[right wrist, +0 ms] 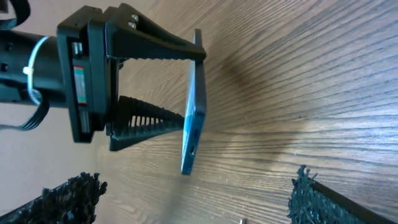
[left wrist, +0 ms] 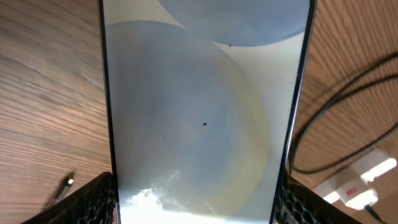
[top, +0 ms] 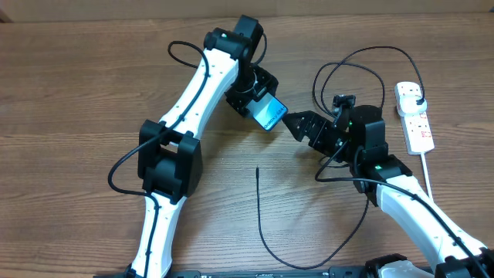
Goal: Plug charger to phone and switch on socket
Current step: 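Bring the right gripper and the held phone toward each other, then close the right gripper on the phone's edge beside the left gripper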
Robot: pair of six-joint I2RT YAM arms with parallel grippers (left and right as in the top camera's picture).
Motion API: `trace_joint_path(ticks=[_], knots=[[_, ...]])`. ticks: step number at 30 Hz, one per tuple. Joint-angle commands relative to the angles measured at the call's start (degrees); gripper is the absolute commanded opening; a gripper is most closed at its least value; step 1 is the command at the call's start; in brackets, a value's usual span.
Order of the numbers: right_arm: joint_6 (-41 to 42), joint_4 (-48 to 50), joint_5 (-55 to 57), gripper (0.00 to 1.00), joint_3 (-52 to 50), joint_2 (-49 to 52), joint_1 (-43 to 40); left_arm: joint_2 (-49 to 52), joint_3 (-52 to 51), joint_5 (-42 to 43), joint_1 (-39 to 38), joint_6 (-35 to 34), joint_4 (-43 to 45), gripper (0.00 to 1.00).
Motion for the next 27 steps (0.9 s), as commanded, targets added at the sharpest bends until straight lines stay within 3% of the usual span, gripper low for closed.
trace_joint_path(ticks=[1,27], knots=[[0.07,0.37,2.58,1.0,1.51,0.17,0.72,-0.2,1.92,3.13,-1.44,-1.2,0.92,0.04],[0.04,0.52,3.04,1.0,1.46,0.17,0.7,-0.26,1.95,7.87,-4.22,-3.08,1.2,0.04]])
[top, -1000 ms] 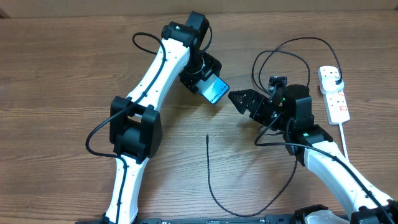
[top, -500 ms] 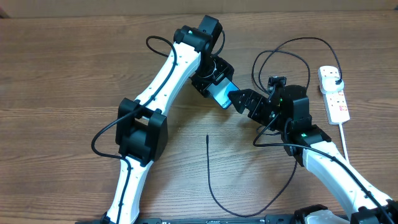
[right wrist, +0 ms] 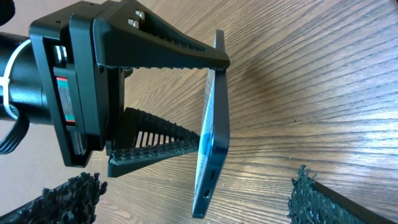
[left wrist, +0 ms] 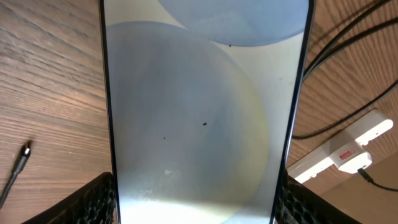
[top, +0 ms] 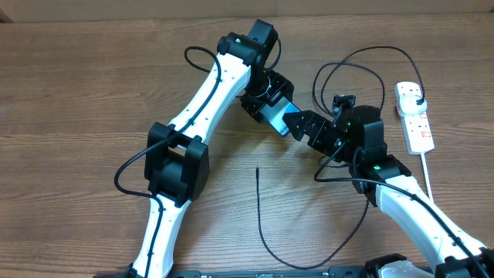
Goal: Plug charger to phone and switch on socket
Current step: 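Close the right gripper on the phone's edge beside the left gripper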
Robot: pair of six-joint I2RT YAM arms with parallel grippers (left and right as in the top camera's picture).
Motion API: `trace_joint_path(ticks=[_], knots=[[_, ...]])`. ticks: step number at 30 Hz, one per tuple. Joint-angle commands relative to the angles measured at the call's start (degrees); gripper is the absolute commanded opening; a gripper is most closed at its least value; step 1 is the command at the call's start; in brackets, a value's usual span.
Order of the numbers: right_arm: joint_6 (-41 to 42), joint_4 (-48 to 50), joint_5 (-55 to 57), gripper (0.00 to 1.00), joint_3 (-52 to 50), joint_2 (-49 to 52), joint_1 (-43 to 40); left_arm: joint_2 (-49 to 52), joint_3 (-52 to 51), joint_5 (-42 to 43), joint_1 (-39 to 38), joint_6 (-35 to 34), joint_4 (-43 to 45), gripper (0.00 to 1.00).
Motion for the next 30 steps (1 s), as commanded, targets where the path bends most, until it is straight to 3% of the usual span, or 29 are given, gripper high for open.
trace_joint_path(ticks=[1,17,30], knots=[[0.0,0.28,1.51,1.0,1.44,0.17,0.33,-0.28,1.95,2.12,-1.29,-1.18,0.2,0.04],[0.02,-2.45,5.73,1.0,1.44,0.17,0.33,-0.31,3.41,2.01,-3.26,-2.01,0.61,0.04],[0.02,-2.43,5.77,0.8,1.44,0.17,0.33,-0.31,4.61,1.99,-5.51,-2.01,0.46,0.04]])
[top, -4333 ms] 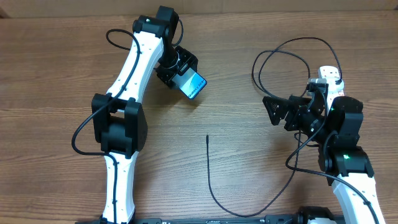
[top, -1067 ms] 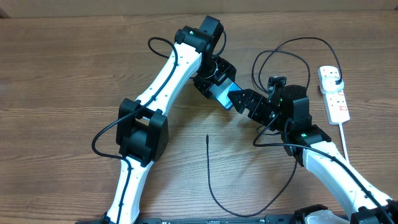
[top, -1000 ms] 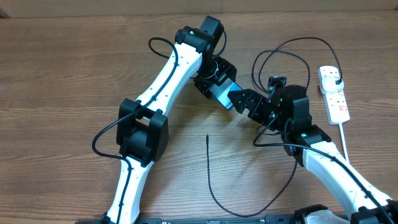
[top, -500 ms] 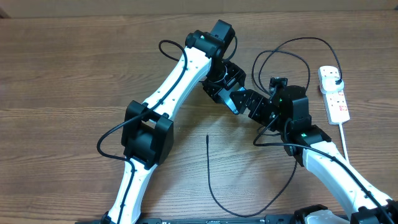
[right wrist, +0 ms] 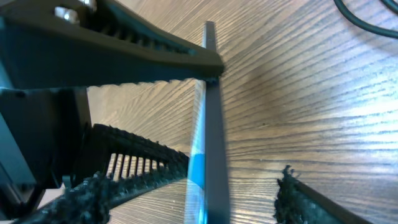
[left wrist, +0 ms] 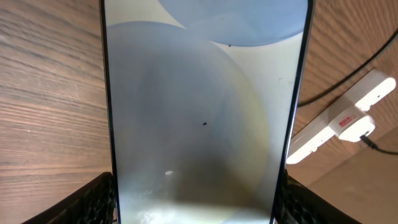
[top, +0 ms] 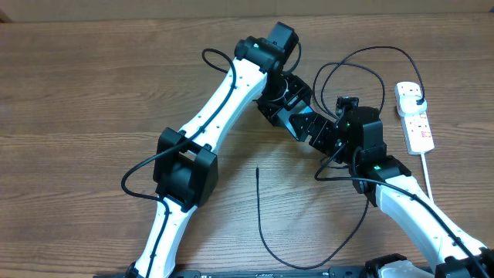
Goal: Plug charger to phone and switch on socket
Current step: 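Close the right gripper on the phone's edge beside the left gripper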
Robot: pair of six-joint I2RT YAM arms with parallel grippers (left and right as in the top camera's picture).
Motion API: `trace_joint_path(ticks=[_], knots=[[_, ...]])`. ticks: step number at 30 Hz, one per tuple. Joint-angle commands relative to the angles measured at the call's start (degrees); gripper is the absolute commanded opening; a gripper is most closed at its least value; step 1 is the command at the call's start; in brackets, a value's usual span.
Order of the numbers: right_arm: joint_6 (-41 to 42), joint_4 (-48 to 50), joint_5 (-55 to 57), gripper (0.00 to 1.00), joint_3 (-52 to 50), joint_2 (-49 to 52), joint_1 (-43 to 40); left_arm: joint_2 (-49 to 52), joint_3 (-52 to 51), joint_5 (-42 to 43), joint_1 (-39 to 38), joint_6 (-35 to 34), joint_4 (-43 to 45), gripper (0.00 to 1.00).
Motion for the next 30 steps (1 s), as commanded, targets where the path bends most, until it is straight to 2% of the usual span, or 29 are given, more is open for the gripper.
trace_joint_path(ticks=[1,4,10,22,30], knots=[[0.07,0.26,0.9,0.76,1.44,0.17,0.33,-0.31,2.05,1.29,-0.96,-1.01,-0.13,0.04],[0.07,0.26,1.33,0.66,1.44,0.17,0.33,-0.31,2.05,1.31,-1.31,-1.22,-0.11,0.04],[0.07,0.24,2.08,0.61,1.44,0.17,0.33,-0.31,2.05,1.33,-1.75,-2.36,-0.13,0.04],[0.07,0.02,4.42,0.59,1.44,0.17,0.33,-0.31,2.05,1.36,-3.26,-5.7,0.07,0.04],[0.07,0.02,4.44,0.39,1.44,0.17,0.33,-0.31,2.05,1.79,-3.28,-5.7,0.04,0.04]])
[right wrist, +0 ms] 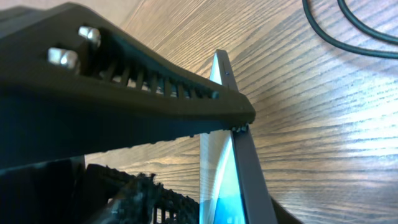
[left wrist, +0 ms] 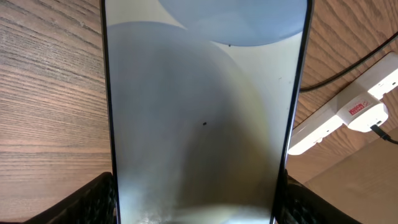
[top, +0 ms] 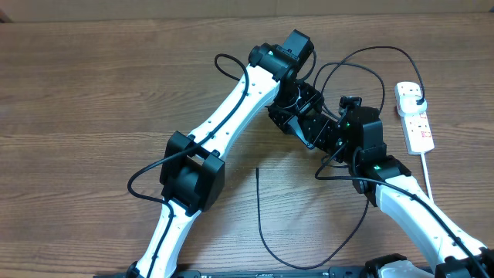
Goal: Plug charger to phone and switch on socket
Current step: 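Close the right gripper on the phone's edge beside the left gripper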
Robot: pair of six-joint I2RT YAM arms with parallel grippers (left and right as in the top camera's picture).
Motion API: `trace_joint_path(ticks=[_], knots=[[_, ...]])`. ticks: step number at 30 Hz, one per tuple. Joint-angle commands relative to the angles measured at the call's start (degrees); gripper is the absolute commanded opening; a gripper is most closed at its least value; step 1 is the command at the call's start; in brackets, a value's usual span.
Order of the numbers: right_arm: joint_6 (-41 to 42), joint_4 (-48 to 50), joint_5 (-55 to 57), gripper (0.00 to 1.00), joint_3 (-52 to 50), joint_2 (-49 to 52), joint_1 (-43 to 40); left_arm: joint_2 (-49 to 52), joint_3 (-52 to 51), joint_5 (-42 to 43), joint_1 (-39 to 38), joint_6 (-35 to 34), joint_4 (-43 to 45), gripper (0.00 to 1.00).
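Note:
The phone (left wrist: 199, 112) fills the left wrist view, screen towards the camera, and my left gripper (left wrist: 199, 208) is shut on its two long edges. In the right wrist view the phone (right wrist: 233, 168) shows edge-on under a left finger (right wrist: 155, 106). My right gripper (right wrist: 211, 208) is open, with one jaw on each side of the phone's end. From overhead the two grippers meet, left gripper (top: 297, 108) against right gripper (top: 314, 127), and hide the phone. The charger cable's free plug end (top: 257, 170) lies loose on the table. The white socket strip (top: 414, 117) lies at the right.
A black cable (top: 363, 58) loops behind the grippers towards the socket strip (left wrist: 348, 112), which has a plug in its far end. The charger cable (top: 266, 232) curves down to the table's front edge. The wooden table (top: 93, 93) is bare at the left.
My left gripper has carried the phone a little further right, deeper between the right gripper's jaws. Those jaws stand closer together than before. The right arm stayed where it was.
My left gripper held the phone up, left of the open right gripper with a gap between them. At each later moment it was further right and nearer the right gripper. Now the phone's end sits between the right jaws. The charger cable lay untouched throughout.

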Motion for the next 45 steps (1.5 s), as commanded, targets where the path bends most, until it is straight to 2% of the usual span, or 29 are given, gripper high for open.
trace_joint_path(ticks=[1,28,45], knots=[[0.0,0.2,0.66,0.37,1.44,0.17,0.33,-0.31,2.05,1.38,-0.26,-1.22,0.02,0.04],[0.0,0.02,1.09,0.04,1.44,0.17,0.33,-0.31,2.05,2.67,-0.37,-1.16,-0.24,0.04],[0.0,0.02,1.11,0.04,1.44,0.17,0.33,-0.31,2.05,2.62,-0.59,-0.74,-0.17,0.04]])
